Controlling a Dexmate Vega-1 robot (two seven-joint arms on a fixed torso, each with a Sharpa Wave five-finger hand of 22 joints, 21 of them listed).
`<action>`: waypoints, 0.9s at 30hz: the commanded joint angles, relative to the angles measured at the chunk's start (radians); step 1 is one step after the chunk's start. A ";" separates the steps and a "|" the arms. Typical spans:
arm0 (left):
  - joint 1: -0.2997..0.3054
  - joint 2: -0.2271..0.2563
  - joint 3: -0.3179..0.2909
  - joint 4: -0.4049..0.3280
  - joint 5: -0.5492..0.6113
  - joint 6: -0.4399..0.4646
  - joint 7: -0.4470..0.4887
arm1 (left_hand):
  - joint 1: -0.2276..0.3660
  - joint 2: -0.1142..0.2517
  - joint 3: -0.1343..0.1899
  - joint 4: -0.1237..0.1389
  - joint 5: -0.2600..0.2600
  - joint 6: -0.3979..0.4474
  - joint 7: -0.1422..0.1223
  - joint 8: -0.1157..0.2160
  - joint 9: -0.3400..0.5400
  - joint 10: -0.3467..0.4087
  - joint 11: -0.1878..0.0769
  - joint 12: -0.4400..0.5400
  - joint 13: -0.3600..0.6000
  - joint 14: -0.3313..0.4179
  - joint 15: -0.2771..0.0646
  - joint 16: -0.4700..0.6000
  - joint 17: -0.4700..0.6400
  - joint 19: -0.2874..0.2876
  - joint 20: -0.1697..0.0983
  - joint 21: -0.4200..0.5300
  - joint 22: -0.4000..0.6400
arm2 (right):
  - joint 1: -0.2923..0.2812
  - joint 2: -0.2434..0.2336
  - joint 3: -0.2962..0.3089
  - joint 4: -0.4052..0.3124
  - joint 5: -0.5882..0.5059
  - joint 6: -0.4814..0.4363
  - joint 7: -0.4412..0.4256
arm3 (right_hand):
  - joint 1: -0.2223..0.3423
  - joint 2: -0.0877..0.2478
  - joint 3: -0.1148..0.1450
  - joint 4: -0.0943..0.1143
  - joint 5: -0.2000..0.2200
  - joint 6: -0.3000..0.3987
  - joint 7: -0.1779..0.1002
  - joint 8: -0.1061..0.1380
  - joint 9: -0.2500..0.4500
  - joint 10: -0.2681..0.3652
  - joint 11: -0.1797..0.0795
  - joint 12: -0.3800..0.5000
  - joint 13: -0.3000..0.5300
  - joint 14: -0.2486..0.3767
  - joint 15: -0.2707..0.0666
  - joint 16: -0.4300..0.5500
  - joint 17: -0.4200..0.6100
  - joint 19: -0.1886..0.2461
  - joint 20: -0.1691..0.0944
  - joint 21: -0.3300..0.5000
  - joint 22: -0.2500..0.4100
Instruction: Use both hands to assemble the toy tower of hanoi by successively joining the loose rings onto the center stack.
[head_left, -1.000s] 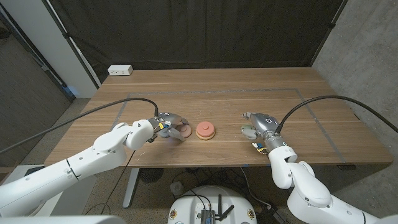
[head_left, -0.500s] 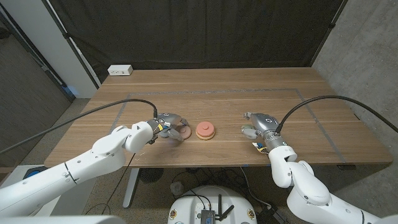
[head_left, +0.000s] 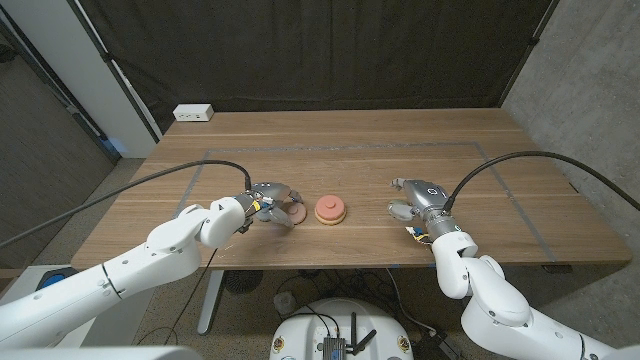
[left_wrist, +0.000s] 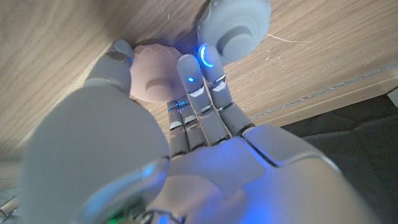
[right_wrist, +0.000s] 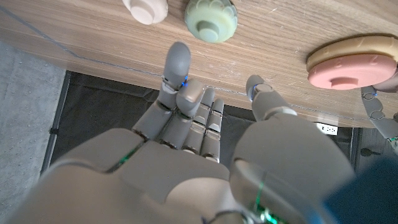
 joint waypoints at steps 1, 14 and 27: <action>0.004 0.016 -0.019 -0.023 -0.019 0.013 0.013 | 0.030 0.023 0.005 0.003 0.003 0.005 0.003 0.005 0.000 0.047 -0.040 0.002 0.005 0.011 -0.077 0.008 0.001 0.011 -0.142 0.009 0.003 | 0.007 -0.005 -0.010 -0.006 0.000 0.001 0.000 | 0.001 0.006 0.000 0.004 0.007 0.012 -0.002 0.002 0.005 0.007 0.004 0.000 0.003 -0.001 -0.082 0.000 0.001 0.002 -0.074 0.008 0.002; -0.007 0.045 -0.041 -0.057 -0.040 0.013 -0.011 | 0.035 0.022 0.002 0.006 0.003 0.005 0.003 0.004 0.002 0.049 -0.042 -0.002 0.014 0.013 -0.077 0.009 -0.001 0.013 -0.142 0.011 0.003 | 0.004 -0.006 -0.014 -0.019 -0.016 -0.016 0.005 | -0.002 0.009 -0.001 0.002 0.008 0.016 -0.001 0.001 0.005 0.009 0.005 -0.002 0.004 0.002 -0.082 0.002 0.002 0.003 -0.074 0.010 0.003; -0.013 0.083 -0.072 -0.104 -0.056 0.031 -0.051 | 0.036 0.018 -0.002 0.008 0.003 0.008 0.001 0.004 0.003 0.052 -0.043 -0.005 0.021 0.013 -0.077 0.008 -0.002 0.013 -0.141 0.010 0.004 | -0.003 -0.002 -0.011 -0.018 -0.010 -0.016 -0.003 | -0.007 0.013 -0.001 0.002 0.010 0.019 0.000 0.000 0.005 0.015 0.006 -0.004 0.005 0.004 -0.082 0.002 0.002 0.002 -0.074 0.010 0.002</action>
